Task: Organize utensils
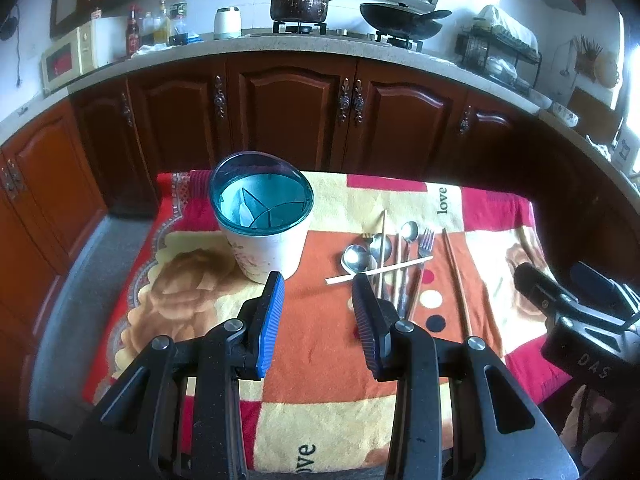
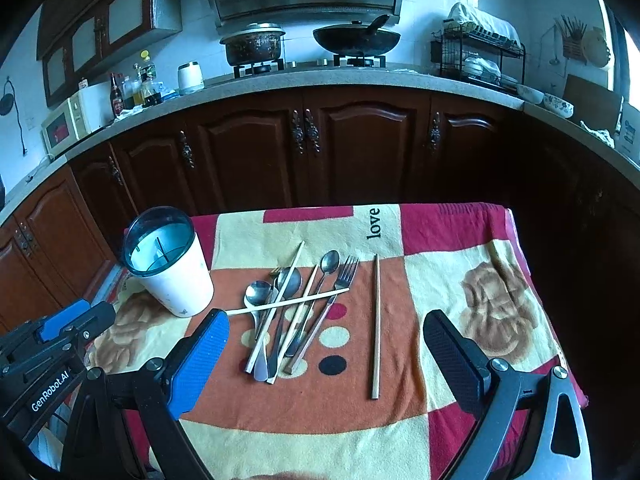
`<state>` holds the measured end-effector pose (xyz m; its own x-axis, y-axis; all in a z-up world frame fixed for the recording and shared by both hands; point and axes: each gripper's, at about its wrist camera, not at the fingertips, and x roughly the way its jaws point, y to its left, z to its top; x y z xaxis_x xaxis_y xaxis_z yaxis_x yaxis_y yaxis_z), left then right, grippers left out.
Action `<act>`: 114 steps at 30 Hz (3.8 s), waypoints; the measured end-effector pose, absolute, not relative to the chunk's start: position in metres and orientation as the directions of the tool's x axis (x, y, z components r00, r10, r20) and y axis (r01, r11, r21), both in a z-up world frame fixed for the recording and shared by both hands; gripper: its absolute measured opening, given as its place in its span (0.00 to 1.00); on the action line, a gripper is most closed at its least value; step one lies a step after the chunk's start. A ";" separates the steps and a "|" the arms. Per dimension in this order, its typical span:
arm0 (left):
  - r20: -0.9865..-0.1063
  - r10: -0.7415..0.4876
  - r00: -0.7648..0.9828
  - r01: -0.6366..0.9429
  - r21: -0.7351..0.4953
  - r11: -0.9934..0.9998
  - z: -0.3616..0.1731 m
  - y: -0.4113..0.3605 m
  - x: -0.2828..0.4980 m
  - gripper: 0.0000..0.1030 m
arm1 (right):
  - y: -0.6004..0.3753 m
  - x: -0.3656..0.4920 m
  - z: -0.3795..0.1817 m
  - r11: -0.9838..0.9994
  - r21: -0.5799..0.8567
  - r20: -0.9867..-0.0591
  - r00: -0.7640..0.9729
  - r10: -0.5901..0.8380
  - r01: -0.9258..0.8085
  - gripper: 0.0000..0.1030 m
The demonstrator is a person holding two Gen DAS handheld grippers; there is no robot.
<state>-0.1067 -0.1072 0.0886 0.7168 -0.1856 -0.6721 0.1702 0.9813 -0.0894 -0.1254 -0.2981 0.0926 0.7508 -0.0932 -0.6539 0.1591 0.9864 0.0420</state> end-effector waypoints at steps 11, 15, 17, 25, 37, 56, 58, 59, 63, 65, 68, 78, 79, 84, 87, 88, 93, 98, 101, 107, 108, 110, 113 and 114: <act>-0.686 -0.199 0.700 0.177 -0.103 0.979 0.084 -0.107 -0.103 0.33 | -0.296 -0.124 0.090 0.986 0.033 -0.655 0.749 -0.100 0.160 0.94; -0.685 -0.194 0.702 0.174 -0.099 0.980 0.084 -0.107 -0.104 0.33 | -0.296 -0.124 0.090 0.987 0.031 -0.656 0.748 -0.099 0.157 0.94; -0.685 -0.192 0.703 0.173 -0.098 0.980 0.083 -0.107 -0.104 0.33 | -0.295 -0.123 0.089 0.987 0.027 -0.656 0.748 -0.101 0.157 0.94; -0.683 -0.183 0.707 0.169 -0.089 0.982 0.083 -0.106 -0.103 0.33 | -0.296 -0.123 0.087 0.987 0.030 -0.659 0.746 -0.099 0.158 0.94; -0.686 -0.167 0.708 0.167 -0.067 0.984 0.080 -0.106 -0.100 0.33 | -0.296 -0.120 0.084 0.988 0.031 -0.665 0.741 -0.095 0.154 0.94; -0.695 -0.134 0.706 0.151 -0.037 0.988 0.074 -0.107 -0.099 0.33 | -0.298 -0.117 0.079 0.989 0.030 -0.678 0.729 -0.087 0.145 0.94; -0.697 -0.134 0.705 0.150 -0.038 0.988 0.073 -0.107 -0.098 0.33 | -0.298 -0.117 0.079 0.989 0.030 -0.680 0.728 -0.085 0.144 0.94; -0.697 -0.133 0.705 0.150 -0.037 0.988 0.073 -0.107 -0.098 0.33 | -0.298 -0.116 0.078 0.989 0.031 -0.681 0.728 -0.084 0.143 0.94; -0.698 -0.133 0.703 0.149 -0.038 0.988 0.073 -0.107 -0.098 0.33 | -0.297 -0.116 0.077 0.989 0.031 -0.683 0.726 -0.083 0.142 0.94; -0.698 -0.134 0.703 0.150 -0.038 0.988 0.072 -0.106 -0.098 0.33 | -0.297 -0.115 0.077 0.989 0.032 -0.684 0.725 -0.083 0.143 0.94; -0.699 -0.134 0.703 0.149 -0.038 0.988 0.072 -0.107 -0.098 0.33 | -0.297 -0.115 0.077 0.989 0.031 -0.685 0.724 -0.083 0.142 0.94; -0.698 -0.134 0.703 0.149 -0.040 0.988 0.072 -0.106 -0.098 0.33 | -0.296 -0.112 0.076 0.990 0.032 -0.686 0.723 -0.079 0.139 0.94; -0.698 -0.134 0.704 0.149 -0.040 0.988 0.072 -0.106 -0.098 0.33 | -0.296 -0.111 0.076 0.990 0.032 -0.686 0.723 -0.079 0.139 0.94; -0.699 -0.133 0.703 0.148 -0.040 0.988 0.072 -0.106 -0.097 0.33 | -0.295 -0.110 0.075 0.991 0.031 -0.689 0.721 -0.076 0.134 0.94; -0.699 -0.134 0.703 0.149 -0.039 0.988 0.072 -0.106 -0.097 0.33 | -0.295 -0.110 0.075 0.991 0.029 -0.690 0.720 -0.076 0.132 0.94; -0.699 -0.133 0.703 0.149 -0.039 0.988 0.072 -0.106 -0.097 0.33 | -0.295 -0.110 0.075 0.991 0.030 -0.690 0.720 -0.075 0.132 0.94; -0.699 -0.134 0.702 0.149 -0.039 0.988 0.072 -0.106 -0.097 0.33 | -0.296 -0.109 0.074 0.990 0.030 -0.692 0.717 -0.076 0.134 0.94; -0.702 -0.134 0.700 0.149 -0.040 0.988 0.071 -0.106 -0.097 0.33 | -0.298 -0.108 0.072 0.990 0.033 -0.697 0.713 -0.074 0.135 0.94; -0.704 -0.134 0.697 0.150 -0.040 0.988 0.070 -0.107 -0.096 0.33 | -0.300 -0.107 0.071 0.990 0.035 -0.699 0.712 -0.073 0.136 0.94; -0.713 -0.137 0.688 0.148 -0.048 0.988 0.065 -0.108 -0.091 0.33 | -0.302 -0.104 0.066 0.990 0.037 -0.708 0.703 -0.072 0.139 0.94; -0.714 -0.138 0.686 0.149 -0.048 0.988 0.065 -0.108 -0.090 0.33 | -0.303 -0.103 0.064 0.989 0.037 -0.709 0.701 -0.073 0.140 0.94; -0.716 -0.137 0.684 0.148 -0.048 0.988 0.064 -0.108 -0.089 0.33 | -0.304 -0.102 0.062 0.989 0.039 -0.713 0.697 -0.072 0.142 0.94; -0.721 -0.137 0.679 0.147 -0.050 0.988 0.061 -0.108 -0.087 0.33 | -0.307 -0.100 0.058 0.988 0.042 -0.719 0.692 -0.072 0.146 0.94; -0.723 -0.137 0.677 0.147 -0.051 0.988 0.060 -0.108 -0.086 0.33 | -0.308 -0.099 0.057 0.988 0.043 -0.721 0.689 -0.071 0.147 0.94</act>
<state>-0.0862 -0.1081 0.0599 0.6766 -0.1375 -0.7234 0.1466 0.9879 -0.0507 -0.0989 -0.3076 0.0567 0.6888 -0.0708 -0.7215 0.1466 0.9883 0.0429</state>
